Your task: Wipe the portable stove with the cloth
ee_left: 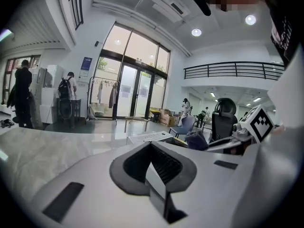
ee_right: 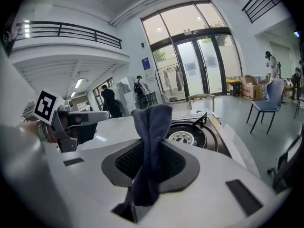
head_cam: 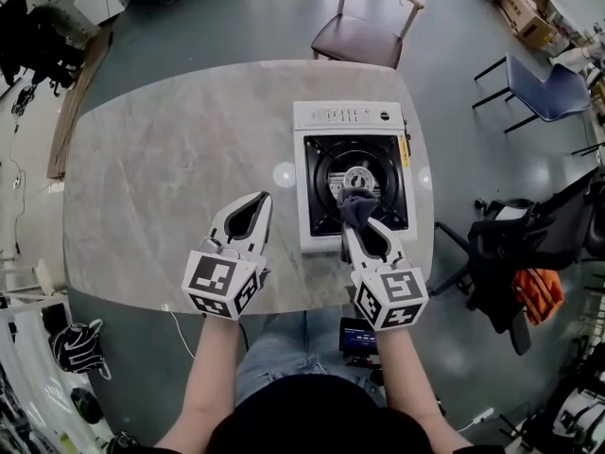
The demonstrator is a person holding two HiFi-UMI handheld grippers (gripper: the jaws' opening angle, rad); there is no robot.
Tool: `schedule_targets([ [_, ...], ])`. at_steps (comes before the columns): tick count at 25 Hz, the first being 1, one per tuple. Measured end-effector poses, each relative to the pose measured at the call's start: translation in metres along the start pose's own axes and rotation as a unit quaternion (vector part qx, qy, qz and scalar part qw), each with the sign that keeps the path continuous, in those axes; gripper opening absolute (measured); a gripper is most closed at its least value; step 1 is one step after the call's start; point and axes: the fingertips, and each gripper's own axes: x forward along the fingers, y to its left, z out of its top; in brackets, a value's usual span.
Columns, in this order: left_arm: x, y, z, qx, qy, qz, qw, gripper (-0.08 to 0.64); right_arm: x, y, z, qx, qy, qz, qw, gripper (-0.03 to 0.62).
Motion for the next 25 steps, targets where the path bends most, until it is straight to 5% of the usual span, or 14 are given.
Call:
schedule_targets([
  [13,0.004,0.004,-0.014,-0.017,0.012,0.004,0.9998,0.011,0.024,0.009,-0.038,0.001,0.071,0.003,0.997,0.095],
  [25,0.008,0.0,0.007,0.01,0.009,-0.009,0.9999,0.011,0.023,-0.006,-0.043,-0.048,0.122,-0.016,0.991,0.095],
])
